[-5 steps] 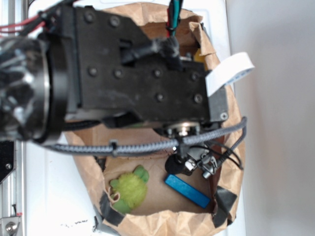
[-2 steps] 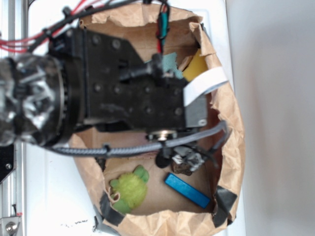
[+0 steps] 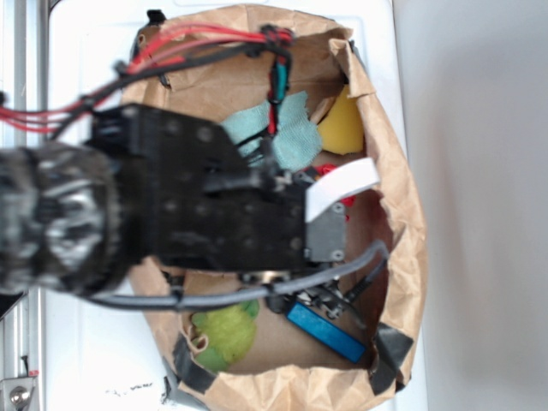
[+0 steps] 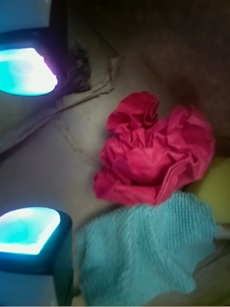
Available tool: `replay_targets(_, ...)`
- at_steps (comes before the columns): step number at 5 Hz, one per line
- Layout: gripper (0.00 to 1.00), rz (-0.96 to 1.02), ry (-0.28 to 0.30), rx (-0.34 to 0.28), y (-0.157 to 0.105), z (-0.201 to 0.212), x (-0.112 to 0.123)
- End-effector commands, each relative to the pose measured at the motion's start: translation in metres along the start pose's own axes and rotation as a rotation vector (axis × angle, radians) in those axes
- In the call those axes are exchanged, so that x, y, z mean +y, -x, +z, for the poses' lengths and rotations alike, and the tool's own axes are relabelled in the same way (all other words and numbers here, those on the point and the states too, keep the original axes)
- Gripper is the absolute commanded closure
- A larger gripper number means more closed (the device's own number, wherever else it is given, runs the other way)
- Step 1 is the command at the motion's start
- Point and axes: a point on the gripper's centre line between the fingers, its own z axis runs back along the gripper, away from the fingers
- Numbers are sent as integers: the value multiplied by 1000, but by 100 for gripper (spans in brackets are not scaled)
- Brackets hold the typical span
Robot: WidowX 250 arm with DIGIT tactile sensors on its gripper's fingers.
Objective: Grab the rock.
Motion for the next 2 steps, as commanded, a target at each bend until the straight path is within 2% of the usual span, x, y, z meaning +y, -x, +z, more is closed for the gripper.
replay_targets(1,0,58,72,-16,-19,8,-19)
replay_targets(2,0,83,100,20,-18,11,-24)
